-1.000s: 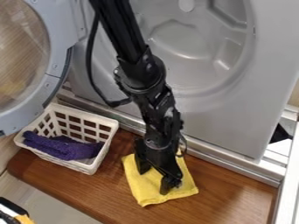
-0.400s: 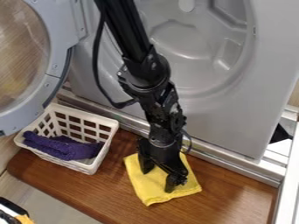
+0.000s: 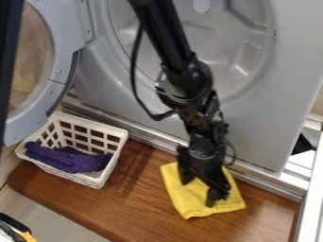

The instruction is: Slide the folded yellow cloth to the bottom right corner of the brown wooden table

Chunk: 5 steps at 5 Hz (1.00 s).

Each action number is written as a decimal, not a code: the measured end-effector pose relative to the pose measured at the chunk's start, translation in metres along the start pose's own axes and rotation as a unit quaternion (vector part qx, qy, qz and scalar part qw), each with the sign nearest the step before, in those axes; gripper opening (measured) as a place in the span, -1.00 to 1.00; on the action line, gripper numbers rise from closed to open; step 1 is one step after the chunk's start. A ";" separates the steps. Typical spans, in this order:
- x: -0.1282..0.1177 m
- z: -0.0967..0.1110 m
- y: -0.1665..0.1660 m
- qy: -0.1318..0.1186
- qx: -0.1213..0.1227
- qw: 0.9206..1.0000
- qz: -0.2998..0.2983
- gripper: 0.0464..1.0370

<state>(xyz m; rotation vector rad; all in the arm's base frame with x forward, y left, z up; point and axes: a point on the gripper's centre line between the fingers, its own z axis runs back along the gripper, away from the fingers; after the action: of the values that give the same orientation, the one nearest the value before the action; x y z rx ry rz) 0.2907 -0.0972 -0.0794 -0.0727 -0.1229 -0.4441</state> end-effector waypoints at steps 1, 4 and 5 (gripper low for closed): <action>0.006 -0.002 -0.019 -0.001 -0.005 0.999 -0.034 0.93; -0.007 -0.002 -0.068 0.010 -0.032 0.995 -0.093 0.93; -0.006 -0.002 -0.068 0.011 -0.030 0.994 -0.102 0.93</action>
<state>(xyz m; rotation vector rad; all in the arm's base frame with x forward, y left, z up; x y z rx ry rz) 0.2557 -0.1559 -0.0793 -0.1151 -0.0953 -0.6516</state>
